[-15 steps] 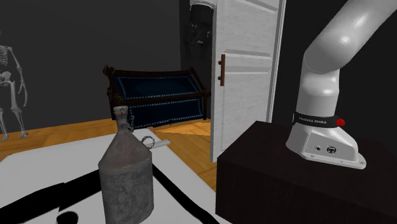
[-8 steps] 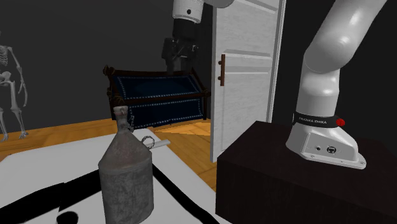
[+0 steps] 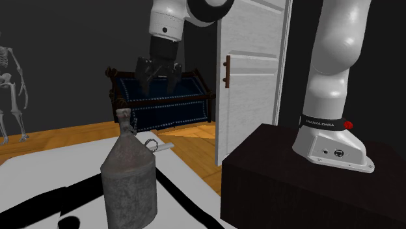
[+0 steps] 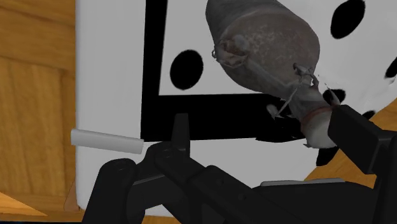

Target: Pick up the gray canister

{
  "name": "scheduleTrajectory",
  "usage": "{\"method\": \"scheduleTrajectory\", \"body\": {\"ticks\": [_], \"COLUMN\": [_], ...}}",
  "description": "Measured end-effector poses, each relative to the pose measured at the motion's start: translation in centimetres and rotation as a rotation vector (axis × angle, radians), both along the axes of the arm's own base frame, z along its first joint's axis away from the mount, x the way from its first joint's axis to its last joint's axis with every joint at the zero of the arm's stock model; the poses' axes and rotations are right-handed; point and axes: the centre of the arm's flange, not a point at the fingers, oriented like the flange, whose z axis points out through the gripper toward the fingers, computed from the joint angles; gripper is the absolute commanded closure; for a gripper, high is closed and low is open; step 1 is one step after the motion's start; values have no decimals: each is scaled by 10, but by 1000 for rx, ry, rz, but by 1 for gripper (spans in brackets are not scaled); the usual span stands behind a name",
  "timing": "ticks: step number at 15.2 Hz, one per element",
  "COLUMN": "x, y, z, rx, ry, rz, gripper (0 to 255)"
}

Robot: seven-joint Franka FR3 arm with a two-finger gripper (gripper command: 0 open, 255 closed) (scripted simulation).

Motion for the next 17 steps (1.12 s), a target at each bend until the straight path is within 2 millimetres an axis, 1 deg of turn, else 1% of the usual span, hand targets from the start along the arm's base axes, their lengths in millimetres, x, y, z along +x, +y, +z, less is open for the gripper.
{"method": "scheduleTrajectory", "body": {"ticks": [5,6,7,10,15,16,17], "x": [18,22,24,24,27,26,25], "y": [50,60,66,71,72,72,72], "z": [-36,-41,-45,-58,-83,-86,-87], "rx": [24,27,29,30,30,30,30], "ry": [-16,-20,-22,-25,-25,-25,-25], "rz": [-16,-20,-22,-24,-24,-24,-24], "gripper": [0,0,0,0,0,255,255]}}
